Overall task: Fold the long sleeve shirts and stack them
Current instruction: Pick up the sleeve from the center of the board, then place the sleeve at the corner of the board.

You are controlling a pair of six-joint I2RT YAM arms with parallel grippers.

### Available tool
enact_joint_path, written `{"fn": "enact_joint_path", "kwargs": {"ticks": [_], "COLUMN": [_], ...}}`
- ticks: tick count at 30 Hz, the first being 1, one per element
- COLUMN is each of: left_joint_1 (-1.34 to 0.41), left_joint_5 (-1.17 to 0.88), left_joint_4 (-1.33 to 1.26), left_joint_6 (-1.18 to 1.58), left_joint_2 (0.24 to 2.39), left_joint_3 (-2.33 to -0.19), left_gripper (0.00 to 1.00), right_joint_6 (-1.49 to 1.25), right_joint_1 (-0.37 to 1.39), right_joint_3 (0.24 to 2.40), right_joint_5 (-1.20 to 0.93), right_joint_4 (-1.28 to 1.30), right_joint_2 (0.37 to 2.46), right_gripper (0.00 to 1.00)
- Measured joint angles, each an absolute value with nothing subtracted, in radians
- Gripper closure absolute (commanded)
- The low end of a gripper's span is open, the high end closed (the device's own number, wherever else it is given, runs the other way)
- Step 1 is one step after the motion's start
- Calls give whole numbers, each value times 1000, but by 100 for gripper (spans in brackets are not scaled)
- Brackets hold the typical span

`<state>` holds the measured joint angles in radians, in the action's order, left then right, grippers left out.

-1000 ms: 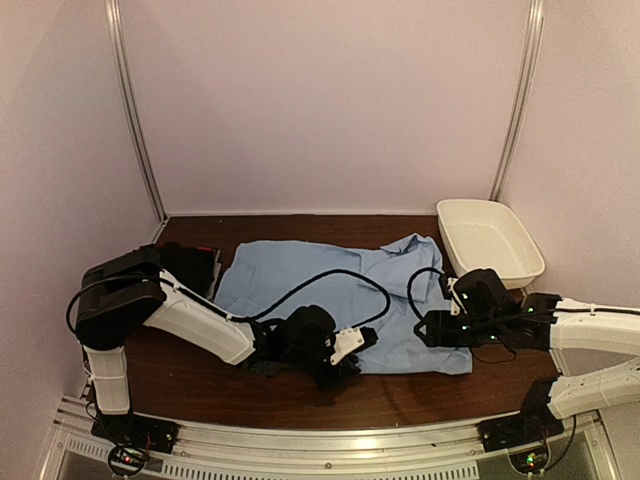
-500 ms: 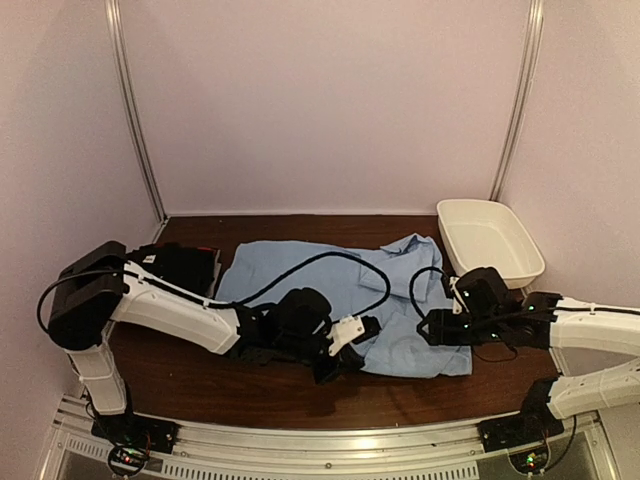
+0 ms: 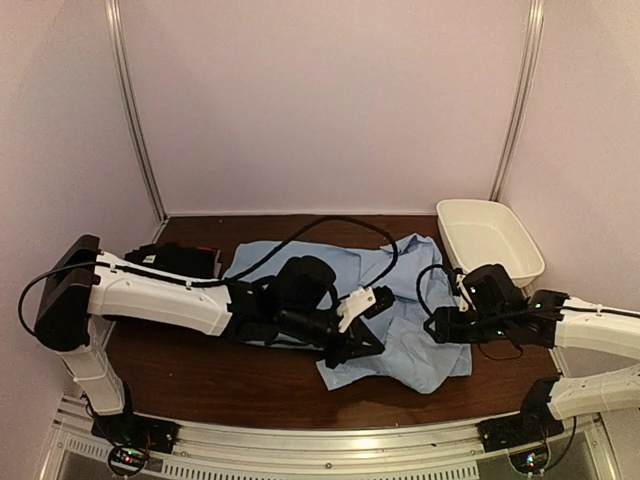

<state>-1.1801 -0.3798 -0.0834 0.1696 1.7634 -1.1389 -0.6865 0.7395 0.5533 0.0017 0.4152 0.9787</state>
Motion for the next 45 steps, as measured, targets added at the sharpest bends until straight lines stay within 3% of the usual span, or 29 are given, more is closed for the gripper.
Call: {"fn": "enact_joint_path", "kwargs": {"ticks": [14,24,32,45], "left_joint_1": [-1059,-901,-886,-876], "left_joint_5": [-352,-461,-528,-564], "left_joint_4": [77,70,32,-7], "left_joint_6": [329,479,571,620], "left_joint_2": [1828,2061,2186,2207], "left_joint_3": [-1361,-1497,-1608,-1665], "left_gripper": [100,100,100,100], "right_joint_6": [-686,-703,-730,-816], "right_joint_1": [728,726,726,725], "right_joint_3": [553,551,494,394], "right_joint_5": [4,8,-30,-46], "right_joint_4": [456,500,453,281], "right_joint_2": [886,785,764,815], "right_gripper": [38,37,36,27]}}
